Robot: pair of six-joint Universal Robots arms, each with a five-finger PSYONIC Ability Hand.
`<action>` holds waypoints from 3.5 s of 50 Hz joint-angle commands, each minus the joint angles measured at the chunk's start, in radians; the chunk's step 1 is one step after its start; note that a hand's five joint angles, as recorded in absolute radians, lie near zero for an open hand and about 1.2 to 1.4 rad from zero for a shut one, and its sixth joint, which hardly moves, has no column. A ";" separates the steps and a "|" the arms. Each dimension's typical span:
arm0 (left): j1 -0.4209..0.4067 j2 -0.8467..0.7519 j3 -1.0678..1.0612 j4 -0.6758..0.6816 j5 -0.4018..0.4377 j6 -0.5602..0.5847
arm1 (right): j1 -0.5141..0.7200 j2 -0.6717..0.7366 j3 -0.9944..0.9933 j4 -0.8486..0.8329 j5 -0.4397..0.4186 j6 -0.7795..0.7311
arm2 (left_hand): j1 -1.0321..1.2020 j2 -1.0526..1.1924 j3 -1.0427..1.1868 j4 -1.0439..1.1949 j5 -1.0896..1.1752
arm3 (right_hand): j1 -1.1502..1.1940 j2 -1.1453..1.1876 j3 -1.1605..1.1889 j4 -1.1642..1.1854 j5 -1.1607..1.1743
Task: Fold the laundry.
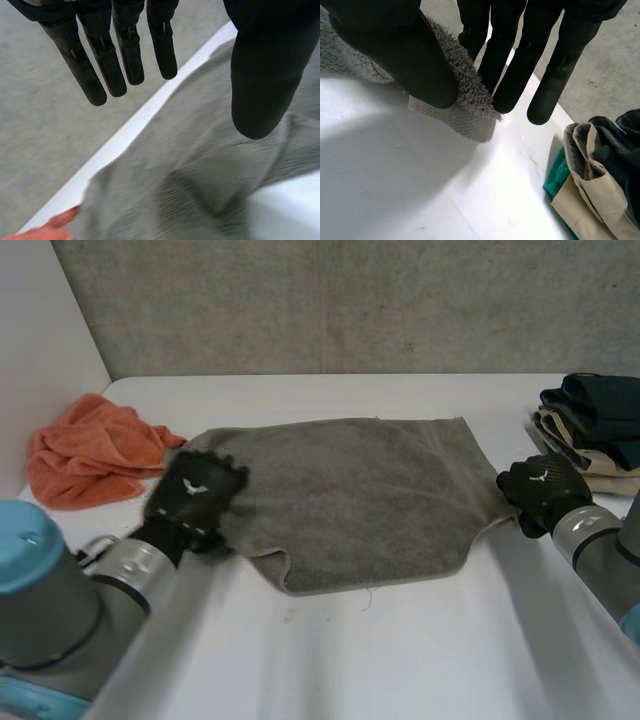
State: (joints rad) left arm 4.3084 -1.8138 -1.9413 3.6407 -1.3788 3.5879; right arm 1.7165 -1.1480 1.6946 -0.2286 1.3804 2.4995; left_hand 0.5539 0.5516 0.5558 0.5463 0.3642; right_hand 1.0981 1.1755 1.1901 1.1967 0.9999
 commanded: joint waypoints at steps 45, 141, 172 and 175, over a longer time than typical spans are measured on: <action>-0.012 -0.098 0.105 0.021 -0.218 0.293 | -0.009 -0.228 -0.018 0.167 0.014 -0.056 | 0.842 0.845 0.840 0.850 0.858 | 0.298 0.221 0.206 0.200 0.222; 0.238 -0.354 0.211 0.144 0.012 0.344 | 0.077 0.076 -0.116 0.077 0.128 0.062 | 0.156 0.158 0.154 0.163 0.171 | 0.298 0.221 0.206 0.200 0.222; 0.271 0.211 -0.195 -0.528 0.024 0.382 | -0.006 -0.206 0.086 0.601 0.138 -0.402 | 0.842 0.845 0.840 0.850 0.858 | 0.298 0.221 0.206 0.200 0.222; 0.271 0.258 -0.228 -0.701 0.024 0.457 | -0.043 -0.281 0.154 0.679 0.128 -0.473 | 0.842 0.845 0.840 0.850 0.858 | 0.298 0.221 0.206 0.200 0.222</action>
State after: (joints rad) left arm 4.5777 -1.6824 -2.1037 3.2847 -1.3555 3.9579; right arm 1.7520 -1.2826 1.7083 0.2697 1.5149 2.1856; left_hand 1.1554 1.1946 1.1898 1.1977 0.9875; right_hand 1.1289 1.1837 1.1917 1.1971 1.0233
